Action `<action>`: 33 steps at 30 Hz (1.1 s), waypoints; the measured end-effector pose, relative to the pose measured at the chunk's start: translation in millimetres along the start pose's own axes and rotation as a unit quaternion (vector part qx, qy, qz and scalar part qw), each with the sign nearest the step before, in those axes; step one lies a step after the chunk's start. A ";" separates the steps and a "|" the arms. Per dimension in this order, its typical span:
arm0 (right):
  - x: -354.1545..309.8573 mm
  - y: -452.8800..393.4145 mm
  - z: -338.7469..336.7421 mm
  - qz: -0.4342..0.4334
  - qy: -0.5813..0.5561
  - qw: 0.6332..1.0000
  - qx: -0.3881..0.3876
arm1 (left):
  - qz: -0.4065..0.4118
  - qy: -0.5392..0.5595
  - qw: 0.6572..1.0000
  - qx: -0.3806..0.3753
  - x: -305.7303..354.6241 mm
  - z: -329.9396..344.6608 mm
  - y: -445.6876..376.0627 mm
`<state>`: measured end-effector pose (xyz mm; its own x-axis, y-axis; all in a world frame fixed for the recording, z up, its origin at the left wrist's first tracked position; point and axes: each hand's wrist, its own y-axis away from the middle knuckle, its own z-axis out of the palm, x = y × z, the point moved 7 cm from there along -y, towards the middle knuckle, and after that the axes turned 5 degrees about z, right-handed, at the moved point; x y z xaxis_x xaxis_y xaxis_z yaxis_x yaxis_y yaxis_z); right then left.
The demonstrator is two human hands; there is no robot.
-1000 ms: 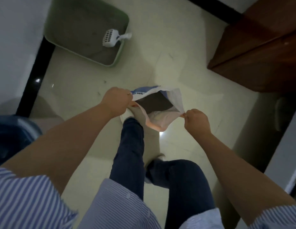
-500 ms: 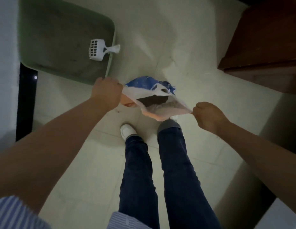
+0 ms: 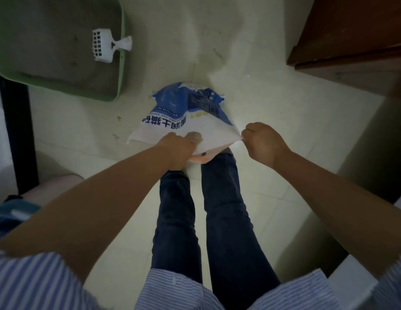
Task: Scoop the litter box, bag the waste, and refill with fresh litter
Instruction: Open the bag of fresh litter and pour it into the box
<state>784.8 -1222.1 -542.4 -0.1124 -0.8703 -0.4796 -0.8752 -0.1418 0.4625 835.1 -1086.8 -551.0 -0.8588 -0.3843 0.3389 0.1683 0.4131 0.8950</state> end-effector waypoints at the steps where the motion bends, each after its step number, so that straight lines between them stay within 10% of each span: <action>1: -0.6 2.1 1.9 0.002 -0.004 1.000 -0.005 | -0.006 -0.001 1.000 -0.006 3.0 2.4 -0.5; 14: 20.3 6.9 11.1 0.207 -0.080 0.975 -0.004 | -0.112 0.093 0.985 0.091 24.6 8.8 -20.8; 28: 21.0 -28.2 19.0 0.121 -0.157 0.980 -0.031 | -0.025 0.150 0.916 0.371 -49.3 -20.2 15.7; 33: 16.1 -50.2 17.7 0.110 -0.091 0.990 0.008 | -0.081 0.102 0.936 0.327 -76.9 -29.7 22.7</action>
<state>818.6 -1220.7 -586.5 -0.3823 -0.7793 -0.4966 -0.8280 0.0502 0.5585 919.4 -1072.4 -548.2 -0.7255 -0.6082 0.3219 -0.3467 0.7271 0.5925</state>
